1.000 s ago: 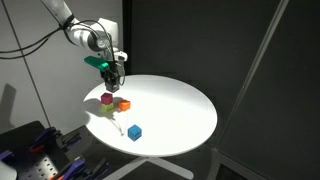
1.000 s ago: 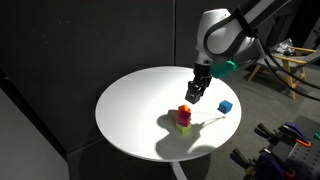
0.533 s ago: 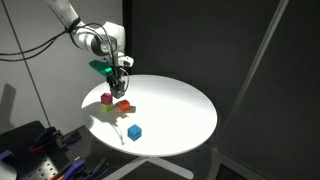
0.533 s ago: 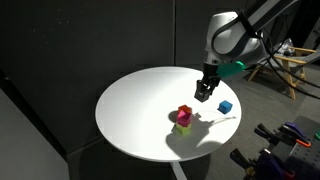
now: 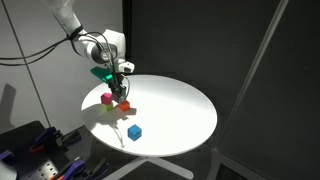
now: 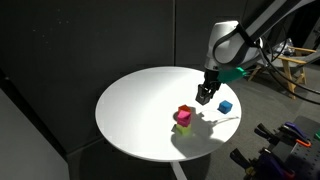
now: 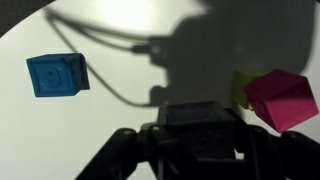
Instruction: Put the grey block on the table
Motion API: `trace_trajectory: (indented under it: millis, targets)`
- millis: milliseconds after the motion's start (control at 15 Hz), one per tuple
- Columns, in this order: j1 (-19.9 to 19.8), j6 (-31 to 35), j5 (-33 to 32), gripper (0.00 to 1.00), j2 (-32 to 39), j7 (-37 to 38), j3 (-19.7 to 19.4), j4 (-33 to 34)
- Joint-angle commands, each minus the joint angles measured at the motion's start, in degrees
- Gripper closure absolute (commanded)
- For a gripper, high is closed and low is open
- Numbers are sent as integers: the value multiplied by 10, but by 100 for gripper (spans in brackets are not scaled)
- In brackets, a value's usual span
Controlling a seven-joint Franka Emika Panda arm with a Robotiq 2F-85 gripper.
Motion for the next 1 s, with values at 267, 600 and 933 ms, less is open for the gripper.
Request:
trace_trajectory:
  millis: [267, 600, 933]
  targets:
    - [-19, 2, 3, 67, 43, -8, -7, 29]
    - [-27, -4, 0, 67, 67, -8, -11, 64]
    - [-33, -7, 2, 67, 93, -11, -14, 100]
